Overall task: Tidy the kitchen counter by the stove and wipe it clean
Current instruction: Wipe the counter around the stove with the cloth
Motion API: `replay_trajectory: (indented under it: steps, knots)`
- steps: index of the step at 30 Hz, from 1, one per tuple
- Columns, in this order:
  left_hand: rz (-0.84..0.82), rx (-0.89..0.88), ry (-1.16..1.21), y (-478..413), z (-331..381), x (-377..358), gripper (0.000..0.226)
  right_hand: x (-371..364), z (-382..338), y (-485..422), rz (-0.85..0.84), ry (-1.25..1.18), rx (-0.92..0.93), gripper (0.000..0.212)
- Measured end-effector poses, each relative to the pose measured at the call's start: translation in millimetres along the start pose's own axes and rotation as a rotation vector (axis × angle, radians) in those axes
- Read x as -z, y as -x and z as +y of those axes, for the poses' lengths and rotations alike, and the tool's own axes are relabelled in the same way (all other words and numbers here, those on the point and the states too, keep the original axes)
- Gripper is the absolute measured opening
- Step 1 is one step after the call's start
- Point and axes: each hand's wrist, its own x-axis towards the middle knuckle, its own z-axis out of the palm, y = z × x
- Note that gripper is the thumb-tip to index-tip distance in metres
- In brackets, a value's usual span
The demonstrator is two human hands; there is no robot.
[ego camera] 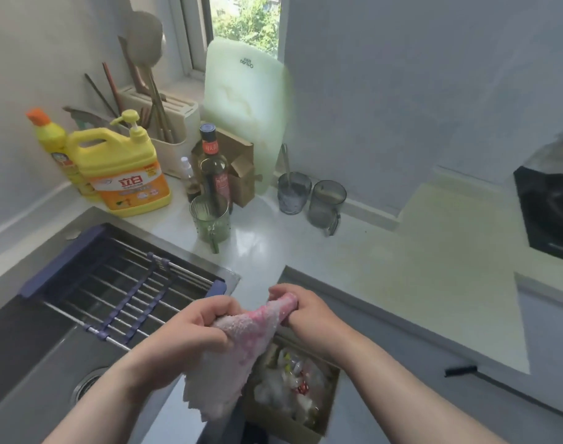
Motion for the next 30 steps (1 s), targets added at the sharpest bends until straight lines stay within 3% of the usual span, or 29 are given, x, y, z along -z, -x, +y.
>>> replay_trajectory:
  steps: [2,5,8,12,16,19,22,25,30]
  knots:
    - [-0.038,-0.025,0.039,2,11,-13,0.025,20,1,28,-0.028,-0.087,0.036,0.050]
    - [-0.060,-0.084,0.071,3,29,-39,0.027,50,7,74,-0.016,-0.099,0.136,0.022]
    - [-0.011,-0.150,-0.011,7,50,-76,0.033,83,15,124,0.176,-0.163,0.230,0.015]
    - [0.137,-0.330,-0.359,12,75,-133,0.014,120,29,188,0.434,-0.206,0.334,0.014]
    - [0.149,-0.466,-0.498,13,89,-202,0.017,144,53,248,0.643,-0.227,0.367,0.014]
    - [0.056,-0.476,-0.320,18,100,-264,0.033,162,76,296,0.701,-0.361,0.356,0.038]
    - [-0.069,-0.480,-0.174,24,106,-325,0.032,176,103,340,0.629,-0.521,0.335,0.065]
    - [-0.157,-0.535,-0.161,27,108,-378,0.018,185,124,377,0.694,-0.527,0.326,0.037]
    - [-0.338,-0.555,-0.285,18,107,-438,0.029,202,146,432,1.049,-0.651,0.365,0.017]
